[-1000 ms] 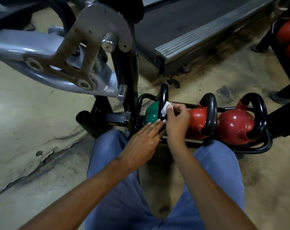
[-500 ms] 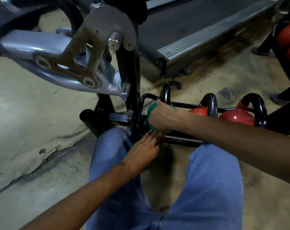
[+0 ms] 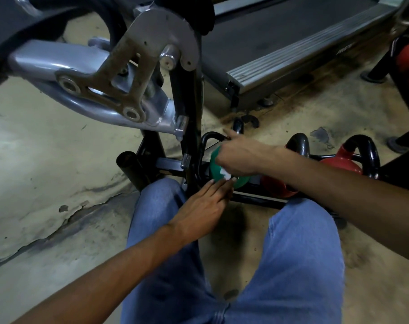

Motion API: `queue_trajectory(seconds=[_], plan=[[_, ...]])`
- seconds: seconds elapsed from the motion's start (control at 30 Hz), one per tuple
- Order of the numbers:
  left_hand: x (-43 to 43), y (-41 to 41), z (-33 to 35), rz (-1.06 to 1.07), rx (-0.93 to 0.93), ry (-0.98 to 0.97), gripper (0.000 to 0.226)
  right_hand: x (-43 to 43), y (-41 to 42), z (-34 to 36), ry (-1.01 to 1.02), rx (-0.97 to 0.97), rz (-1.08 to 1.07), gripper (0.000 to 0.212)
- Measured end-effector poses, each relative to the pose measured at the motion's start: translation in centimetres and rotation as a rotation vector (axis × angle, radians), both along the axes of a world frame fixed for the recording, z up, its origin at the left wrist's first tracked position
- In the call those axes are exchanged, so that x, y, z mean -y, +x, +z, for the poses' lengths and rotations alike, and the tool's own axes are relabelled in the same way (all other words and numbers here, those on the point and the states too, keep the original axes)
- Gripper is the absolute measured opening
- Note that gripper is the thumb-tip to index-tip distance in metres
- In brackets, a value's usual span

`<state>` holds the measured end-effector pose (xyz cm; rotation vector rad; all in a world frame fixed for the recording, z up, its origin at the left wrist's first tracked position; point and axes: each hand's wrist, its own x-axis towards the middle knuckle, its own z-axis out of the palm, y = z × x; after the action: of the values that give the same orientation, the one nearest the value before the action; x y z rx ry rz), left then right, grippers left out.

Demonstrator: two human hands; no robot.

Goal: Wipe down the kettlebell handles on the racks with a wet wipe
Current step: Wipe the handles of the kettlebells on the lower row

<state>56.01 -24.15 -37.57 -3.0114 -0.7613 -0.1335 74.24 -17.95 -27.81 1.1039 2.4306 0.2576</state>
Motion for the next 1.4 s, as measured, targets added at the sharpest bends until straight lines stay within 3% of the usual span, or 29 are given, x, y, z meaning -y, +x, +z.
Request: queue_trajectory(seconds=[0.13,0.33,0.47,0.6,0.67,0.83,1.0,1.1,1.23,1.3,1.4], plan=[[-0.2,0.3,-0.2,-0.004,0.008,-0.040,0.075,-1.5,3.3,1.2,0.155,-0.210,-0.069,0.022],[-1.1,0.7,0.2,0.003,0.068,-0.050,0.070,-0.1,2.7,-0.7,0.091,-0.301,-0.035,0.022],[-1.7,0.8,0.3,0.001,0.104,-0.073,0.070,0.1,3.9,-1.8,0.256,-0.592,-0.320,0.018],[-2.2,0.5,0.5,0.030,0.244,-0.185,0.069,7.5,-0.2,-7.3,0.541,-1.196,-0.715,0.016],[-3.0,0.5,0.4,0.055,0.319,-0.243,0.070,10.2,-3.2,-9.6,0.573,-1.420,-0.942,0.015],[-6.1,1.3,0.9,0.025,0.328,-0.224,0.072,10.1,-5.7,-11.7,0.547,-1.569,-1.136,0.019],[-8.5,2.5,3.2,-0.013,0.269,-0.165,0.063,9.8,-4.4,-11.2,0.685,-1.750,-1.281,0.011],[-9.4,3.3,3.8,-0.009,0.241,-0.195,0.061,8.4,-4.2,-10.6,0.625,-1.815,-1.321,0.015],[-10.3,4.1,4.5,-0.016,0.173,-0.196,0.071,8.7,-4.7,-11.4,0.459,-1.796,-1.333,0.037],[-10.5,4.3,4.8,-0.023,0.151,-0.192,0.071,7.8,-3.4,-11.5,0.334,-1.900,-1.404,0.048],[-10.4,4.4,5.0,-0.011,0.149,-0.189,0.070,6.3,-1.7,-10.8,0.150,-1.904,-1.345,0.047]])
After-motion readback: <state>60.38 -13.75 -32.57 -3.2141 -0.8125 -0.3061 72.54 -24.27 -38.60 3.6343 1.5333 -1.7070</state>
